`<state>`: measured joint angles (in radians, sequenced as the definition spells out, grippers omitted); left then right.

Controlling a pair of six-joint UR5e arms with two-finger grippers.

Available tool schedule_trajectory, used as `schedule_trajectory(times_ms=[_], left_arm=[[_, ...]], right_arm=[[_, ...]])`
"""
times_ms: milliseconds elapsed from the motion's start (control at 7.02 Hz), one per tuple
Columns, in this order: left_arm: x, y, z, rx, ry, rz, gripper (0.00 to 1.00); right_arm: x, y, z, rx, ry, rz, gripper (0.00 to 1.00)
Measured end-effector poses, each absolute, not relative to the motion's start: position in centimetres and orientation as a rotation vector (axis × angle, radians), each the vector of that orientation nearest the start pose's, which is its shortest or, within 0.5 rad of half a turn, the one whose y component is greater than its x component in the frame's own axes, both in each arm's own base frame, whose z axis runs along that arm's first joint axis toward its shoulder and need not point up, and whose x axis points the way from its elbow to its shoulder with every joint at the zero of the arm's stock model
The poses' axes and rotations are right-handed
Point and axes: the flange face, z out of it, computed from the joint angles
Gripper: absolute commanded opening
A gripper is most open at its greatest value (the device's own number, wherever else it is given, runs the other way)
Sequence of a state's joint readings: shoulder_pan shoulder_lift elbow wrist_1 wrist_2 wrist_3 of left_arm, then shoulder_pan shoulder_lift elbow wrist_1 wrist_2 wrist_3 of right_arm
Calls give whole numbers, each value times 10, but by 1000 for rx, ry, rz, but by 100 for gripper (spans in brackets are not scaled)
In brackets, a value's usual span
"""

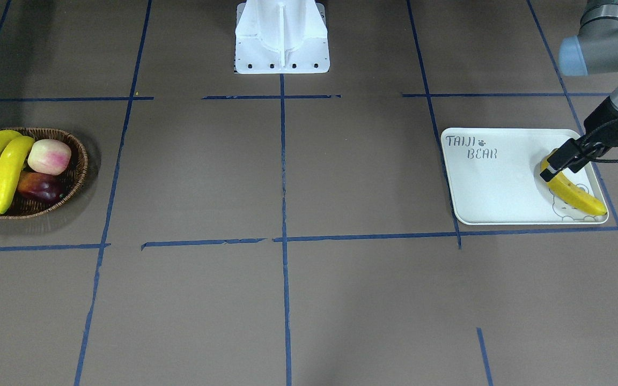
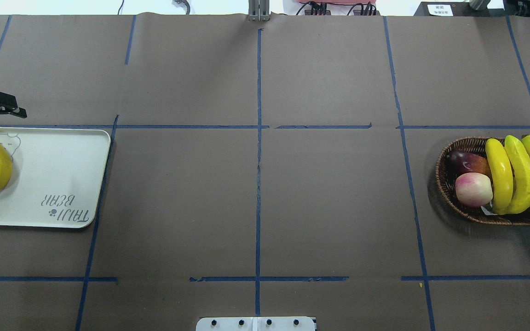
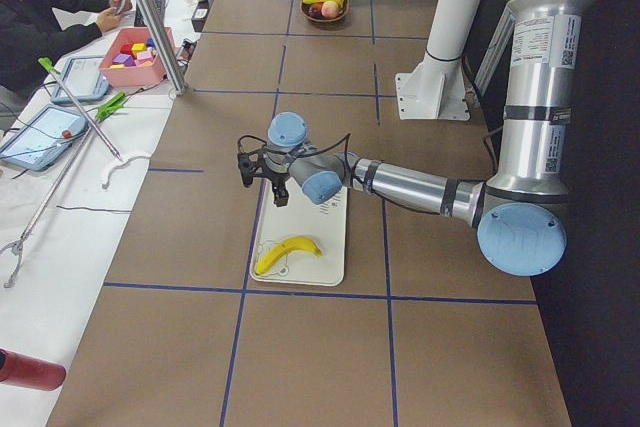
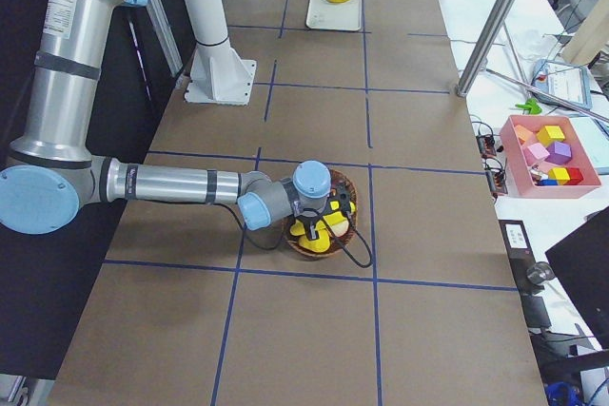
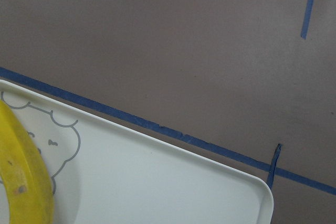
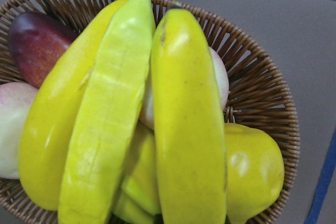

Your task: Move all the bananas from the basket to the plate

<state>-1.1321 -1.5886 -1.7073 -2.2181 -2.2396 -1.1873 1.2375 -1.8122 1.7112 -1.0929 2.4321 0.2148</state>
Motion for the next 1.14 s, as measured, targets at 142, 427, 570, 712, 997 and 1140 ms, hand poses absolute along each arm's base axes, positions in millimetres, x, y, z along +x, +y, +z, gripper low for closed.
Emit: schedule_trajectory(times_ms=[142, 427, 570, 712, 997, 1140], left_arm=[[157, -502, 510, 71, 999, -417, 100], [157, -502, 509, 71, 1001, -416, 100], [157, -502, 508, 72, 1002, -416, 100], [157, -502, 508, 72, 1002, -416, 100], [157, -502, 508, 72, 1002, -416, 100], [157, -501, 508, 72, 1003, -415, 100]], right_arm=[[-76, -402, 634, 119, -919, -272, 0], [-58, -400, 622, 155, -922, -245, 0], [-46, -394, 616, 169, -928, -228, 0], [-35, -382, 609, 178, -943, -214, 0], [-22, -356, 596, 189, -948, -202, 0], [-18, -347, 585, 206, -942, -203, 0]])
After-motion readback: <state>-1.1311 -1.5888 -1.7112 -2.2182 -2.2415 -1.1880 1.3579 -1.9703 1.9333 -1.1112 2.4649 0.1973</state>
